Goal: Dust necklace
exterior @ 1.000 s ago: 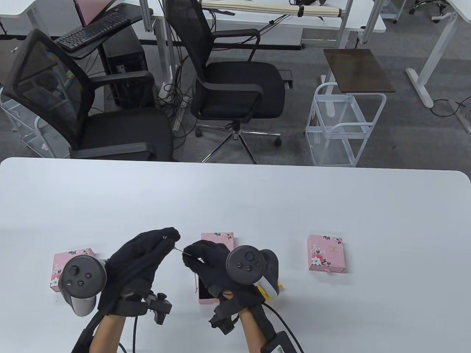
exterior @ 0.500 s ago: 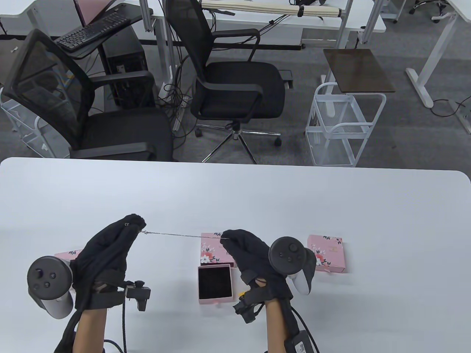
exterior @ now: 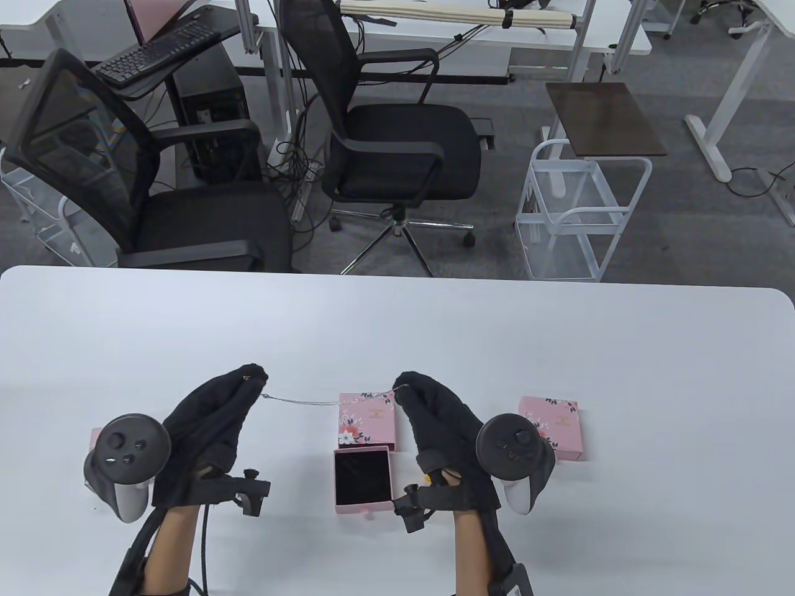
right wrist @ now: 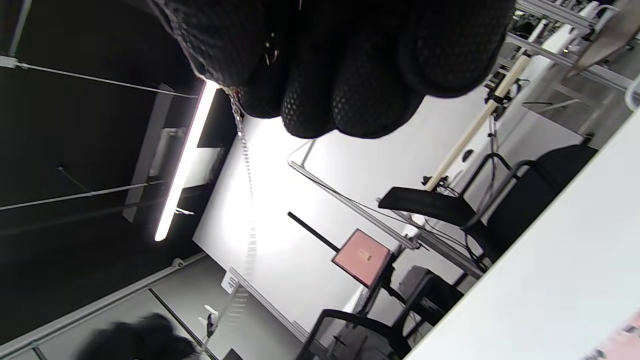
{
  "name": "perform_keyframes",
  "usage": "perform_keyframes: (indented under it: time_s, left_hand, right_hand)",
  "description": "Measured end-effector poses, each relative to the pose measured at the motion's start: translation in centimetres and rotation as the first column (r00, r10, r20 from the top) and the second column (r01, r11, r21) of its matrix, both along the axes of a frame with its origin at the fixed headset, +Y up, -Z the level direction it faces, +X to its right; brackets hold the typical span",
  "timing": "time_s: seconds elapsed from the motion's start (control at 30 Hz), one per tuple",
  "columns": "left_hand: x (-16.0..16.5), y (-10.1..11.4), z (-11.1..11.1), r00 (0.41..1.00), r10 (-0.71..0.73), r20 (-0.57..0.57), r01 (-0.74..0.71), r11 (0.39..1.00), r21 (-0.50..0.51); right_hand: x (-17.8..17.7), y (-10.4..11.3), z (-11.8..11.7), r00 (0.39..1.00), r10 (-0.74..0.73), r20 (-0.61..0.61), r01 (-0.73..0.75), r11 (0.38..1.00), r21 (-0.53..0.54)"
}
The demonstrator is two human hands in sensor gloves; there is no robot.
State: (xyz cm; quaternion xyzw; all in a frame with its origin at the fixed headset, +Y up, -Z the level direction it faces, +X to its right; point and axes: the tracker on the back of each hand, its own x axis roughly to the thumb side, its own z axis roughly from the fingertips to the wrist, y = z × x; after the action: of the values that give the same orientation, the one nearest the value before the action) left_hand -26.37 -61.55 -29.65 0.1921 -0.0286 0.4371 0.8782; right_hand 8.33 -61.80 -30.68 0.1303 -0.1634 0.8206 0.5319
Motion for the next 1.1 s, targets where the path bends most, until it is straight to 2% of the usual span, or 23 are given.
perform_keyframes:
  time_s: [0.1,0.23,0.37,0.53,0.67,0.73,0.8,0.87,0.93,1.0,1.1]
  left_hand:
    - [2.0,-0.9,-0.7,0.986,-0.151,0.065,0.156,0.984,-0.087]
    - [5.2,-2.4,-1.4,0.885,-0.433,0.173,0.458,0.875,-0.156]
    - [7.0,-4.0,-1.9,0.830,-0.499,0.248,0.548,0.811,-0.204]
    - [7.5,-5.3,-2.4,0.827,-0.400,0.396,0.532,0.783,-0.321]
    - [7.4,-4.8,-2.2,0.826,-0.352,0.441,0.520,0.778,-0.353]
    - [6.9,-3.6,-1.8,0.849,-0.351,0.394,0.486,0.810,-0.327]
    - [6.3,-2.2,-1.0,0.888,-0.327,0.324,0.416,0.871,-0.261]
    - [5.9,-0.7,0.1,0.936,-0.233,0.266,0.282,0.945,-0.166]
    - [5.9,0.1,0.9,0.953,-0.129,0.275,0.164,0.981,-0.107]
    - [6.4,0.6,1.5,0.941,-0.029,0.338,0.069,0.992,-0.106]
    - [7.0,0.5,1.7,0.928,-0.014,0.372,0.066,0.989,-0.129]
  right_hand:
    - [-0.6,1.1,0.8,1.000,0.004,-0.023,-0.003,0.999,0.043]
    - [-1.6,2.1,1.7,0.997,0.065,-0.049,-0.061,0.995,0.078]
    - [-2.6,2.5,2.1,0.992,0.100,-0.075,-0.092,0.990,0.103]
    - [-3.4,2.9,2.6,0.991,0.094,-0.092,-0.080,0.985,0.152]
    - [-3.7,3.0,2.8,0.989,0.124,-0.084,-0.109,0.981,0.159]
    - [-3.8,2.9,2.7,0.987,0.143,-0.079,-0.130,0.980,0.151]
    - [-3.9,2.7,2.5,0.983,0.162,-0.082,-0.150,0.979,0.137]
    - [-4.0,2.6,2.3,0.979,0.187,-0.083,-0.176,0.977,0.121]
    - [-4.3,2.6,2.4,0.969,0.229,-0.096,-0.218,0.969,0.116]
    - [-4.7,2.8,2.6,0.961,0.260,-0.091,-0.247,0.960,0.133]
    - [-5.4,3.1,3.1,0.947,0.312,-0.083,-0.297,0.943,0.152]
